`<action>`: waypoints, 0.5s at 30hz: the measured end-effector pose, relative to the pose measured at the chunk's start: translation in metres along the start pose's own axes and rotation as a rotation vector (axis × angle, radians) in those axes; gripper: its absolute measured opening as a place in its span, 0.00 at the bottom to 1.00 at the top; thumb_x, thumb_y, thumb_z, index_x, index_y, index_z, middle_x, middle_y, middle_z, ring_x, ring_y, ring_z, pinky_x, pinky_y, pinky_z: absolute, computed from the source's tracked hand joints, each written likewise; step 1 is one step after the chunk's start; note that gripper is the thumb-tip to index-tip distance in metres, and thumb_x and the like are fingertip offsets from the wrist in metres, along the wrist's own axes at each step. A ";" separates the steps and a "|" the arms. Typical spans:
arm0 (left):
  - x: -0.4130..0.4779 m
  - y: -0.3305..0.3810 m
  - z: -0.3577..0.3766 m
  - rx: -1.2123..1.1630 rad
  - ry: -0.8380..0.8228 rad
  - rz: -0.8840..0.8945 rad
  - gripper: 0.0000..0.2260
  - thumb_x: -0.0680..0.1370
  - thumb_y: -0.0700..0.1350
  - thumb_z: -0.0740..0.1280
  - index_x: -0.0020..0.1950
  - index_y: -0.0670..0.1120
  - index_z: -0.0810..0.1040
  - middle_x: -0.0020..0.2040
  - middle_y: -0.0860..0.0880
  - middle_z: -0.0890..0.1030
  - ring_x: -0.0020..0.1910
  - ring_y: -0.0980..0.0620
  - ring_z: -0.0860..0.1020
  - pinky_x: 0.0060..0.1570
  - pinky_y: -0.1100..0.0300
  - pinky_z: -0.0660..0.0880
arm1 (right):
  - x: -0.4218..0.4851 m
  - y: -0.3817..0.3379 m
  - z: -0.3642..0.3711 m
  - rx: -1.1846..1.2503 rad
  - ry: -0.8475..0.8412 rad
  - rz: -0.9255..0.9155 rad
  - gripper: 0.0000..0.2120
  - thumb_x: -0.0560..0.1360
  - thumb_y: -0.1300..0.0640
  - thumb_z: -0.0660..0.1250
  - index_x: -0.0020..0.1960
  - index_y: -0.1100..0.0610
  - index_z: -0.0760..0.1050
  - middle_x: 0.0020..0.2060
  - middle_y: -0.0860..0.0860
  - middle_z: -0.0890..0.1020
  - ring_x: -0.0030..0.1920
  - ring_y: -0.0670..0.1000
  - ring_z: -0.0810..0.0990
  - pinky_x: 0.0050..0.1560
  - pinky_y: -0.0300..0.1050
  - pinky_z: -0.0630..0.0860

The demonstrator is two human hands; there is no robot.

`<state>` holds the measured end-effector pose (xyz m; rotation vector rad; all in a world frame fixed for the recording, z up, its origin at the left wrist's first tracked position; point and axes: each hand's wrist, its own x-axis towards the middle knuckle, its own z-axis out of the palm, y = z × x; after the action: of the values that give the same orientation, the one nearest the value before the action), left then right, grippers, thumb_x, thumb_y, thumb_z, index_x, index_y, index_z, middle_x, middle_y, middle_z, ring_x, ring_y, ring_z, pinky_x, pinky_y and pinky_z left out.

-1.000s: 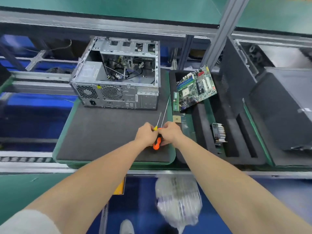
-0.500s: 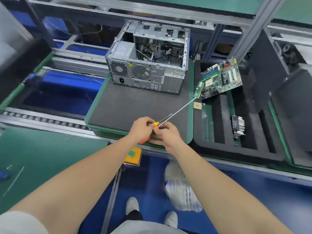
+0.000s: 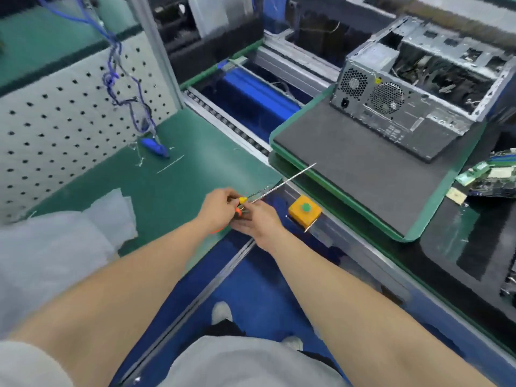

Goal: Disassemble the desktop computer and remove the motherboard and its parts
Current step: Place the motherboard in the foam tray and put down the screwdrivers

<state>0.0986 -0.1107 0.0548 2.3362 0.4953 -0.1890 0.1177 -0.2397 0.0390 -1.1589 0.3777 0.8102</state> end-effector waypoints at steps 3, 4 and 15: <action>-0.019 -0.054 -0.026 -0.029 0.050 -0.112 0.10 0.82 0.40 0.66 0.59 0.46 0.85 0.56 0.48 0.85 0.57 0.49 0.80 0.49 0.64 0.67 | 0.013 0.040 0.044 -0.089 -0.029 0.060 0.09 0.84 0.61 0.63 0.60 0.66 0.76 0.49 0.63 0.85 0.41 0.60 0.87 0.42 0.51 0.85; -0.025 -0.071 -0.032 -0.037 0.059 -0.141 0.10 0.82 0.40 0.66 0.59 0.45 0.85 0.56 0.48 0.85 0.57 0.49 0.80 0.50 0.64 0.67 | 0.017 0.053 0.058 -0.121 -0.030 0.085 0.10 0.84 0.61 0.63 0.61 0.67 0.75 0.51 0.64 0.85 0.42 0.60 0.87 0.43 0.52 0.85; -0.028 -0.187 -0.058 0.016 0.003 -0.314 0.08 0.82 0.42 0.68 0.59 0.45 0.84 0.58 0.46 0.85 0.61 0.44 0.80 0.62 0.50 0.75 | 0.049 0.122 0.136 -0.489 0.168 0.249 0.03 0.80 0.63 0.69 0.52 0.63 0.78 0.47 0.62 0.86 0.42 0.58 0.88 0.45 0.56 0.86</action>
<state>-0.0025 0.0448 -0.0142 2.2634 0.8639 -0.3381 0.0424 -0.0768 -0.0213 -1.6652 0.4842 1.0616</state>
